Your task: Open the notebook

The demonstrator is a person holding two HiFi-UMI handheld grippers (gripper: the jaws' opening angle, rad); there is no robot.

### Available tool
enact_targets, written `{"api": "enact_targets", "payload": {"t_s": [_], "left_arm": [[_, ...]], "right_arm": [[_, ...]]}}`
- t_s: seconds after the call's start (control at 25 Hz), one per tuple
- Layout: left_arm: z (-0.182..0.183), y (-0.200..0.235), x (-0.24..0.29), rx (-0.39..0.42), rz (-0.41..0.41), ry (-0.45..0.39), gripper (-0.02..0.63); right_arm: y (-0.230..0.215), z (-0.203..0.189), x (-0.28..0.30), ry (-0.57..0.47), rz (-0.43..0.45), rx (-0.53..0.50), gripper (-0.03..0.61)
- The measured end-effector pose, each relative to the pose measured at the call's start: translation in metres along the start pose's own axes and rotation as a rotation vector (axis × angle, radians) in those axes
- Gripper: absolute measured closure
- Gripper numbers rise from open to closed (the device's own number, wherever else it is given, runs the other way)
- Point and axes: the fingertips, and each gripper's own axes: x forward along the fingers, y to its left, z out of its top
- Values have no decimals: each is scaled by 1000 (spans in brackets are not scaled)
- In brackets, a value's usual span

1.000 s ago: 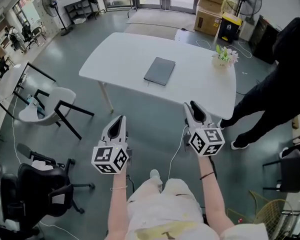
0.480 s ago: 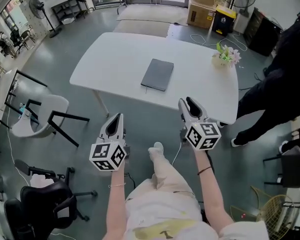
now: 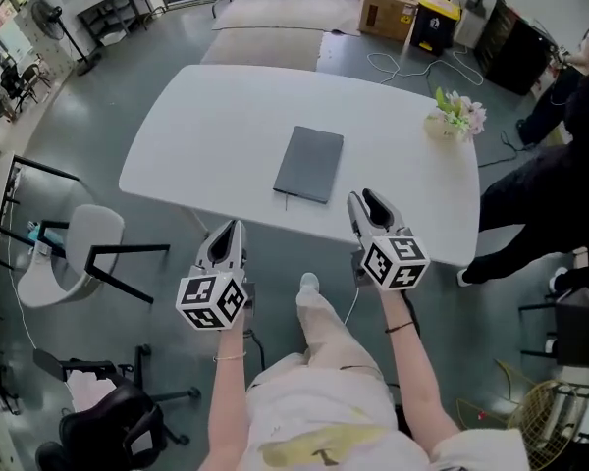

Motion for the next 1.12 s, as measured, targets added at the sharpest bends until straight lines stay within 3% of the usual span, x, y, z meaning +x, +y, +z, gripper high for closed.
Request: {"api": "enact_targets", "payload": {"t_s": [0.52,1.12], "left_arm": [[-15,43,112,-47,-32,157,614],[-47,61,194,-99,-96,337,615]], "right_arm": [[-51,-30,97,149,-55,127,471],[-91,-84,160,352,-127,261,471]]}}
